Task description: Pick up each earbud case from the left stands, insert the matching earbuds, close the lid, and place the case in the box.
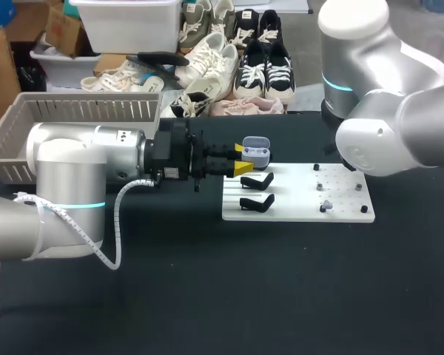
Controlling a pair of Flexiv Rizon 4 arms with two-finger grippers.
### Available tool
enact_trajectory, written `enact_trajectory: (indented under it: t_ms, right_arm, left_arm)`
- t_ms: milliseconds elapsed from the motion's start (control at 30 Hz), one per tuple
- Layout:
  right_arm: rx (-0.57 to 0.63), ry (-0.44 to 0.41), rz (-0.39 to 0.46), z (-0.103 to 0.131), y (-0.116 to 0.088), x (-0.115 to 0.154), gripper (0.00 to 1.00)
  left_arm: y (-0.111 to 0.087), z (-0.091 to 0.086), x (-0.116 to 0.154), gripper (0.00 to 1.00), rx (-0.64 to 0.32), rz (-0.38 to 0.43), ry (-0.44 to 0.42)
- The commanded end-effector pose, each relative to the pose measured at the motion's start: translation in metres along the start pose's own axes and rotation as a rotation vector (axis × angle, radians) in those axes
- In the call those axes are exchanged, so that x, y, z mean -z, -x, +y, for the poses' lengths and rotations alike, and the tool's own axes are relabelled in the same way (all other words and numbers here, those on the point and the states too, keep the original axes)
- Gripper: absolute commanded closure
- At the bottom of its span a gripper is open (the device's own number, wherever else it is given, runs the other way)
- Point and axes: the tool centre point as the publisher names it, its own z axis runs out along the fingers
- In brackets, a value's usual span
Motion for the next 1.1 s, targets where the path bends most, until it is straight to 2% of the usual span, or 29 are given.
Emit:
enact_trajectory:
  t_ms: [33, 233, 367, 467, 567, 633, 1100]
  right_arm:
    - [-0.002, -0.003, 0.006, 0.001, 0.002, -0.001, 0.75]
    - [-0.003, -0.006, 0.011, 0.002, 0.002, -0.001, 0.71]
    - [-0.003, -0.007, 0.014, 0.003, 0.001, -0.002, 0.82]
    - [-0.004, -0.01, 0.016, 0.004, 0.0, -0.002, 0.94]
    - [-0.007, -0.012, 0.018, 0.003, -0.001, -0.002, 0.93]
    - [-0.009, -0.012, 0.019, 0.003, -0.002, -0.003, 1.0]
    - [-0.03, -0.015, -0.006, 0.004, -0.011, 0.007, 1.0]
  left_arm:
    - [-0.001, 0.001, 0.0, 1.0, -0.001, -0.002, -0.001]
    - [-0.001, 0.001, 0.0, 1.0, -0.001, -0.002, -0.001]
    - [-0.001, 0.001, 0.0, 1.0, -0.001, -0.002, -0.001]
    - [-0.001, 0.001, 0.0, 1.0, -0.001, -0.002, -0.001]
    - [-0.001, 0.001, 0.0, 1.0, -0.001, -0.002, -0.001]
    - [-0.001, 0.001, 0.0, 1.0, -0.001, -0.002, -0.001]
    - [-0.001, 0.001, 0.0, 1.0, -0.001, -0.002, -0.001]
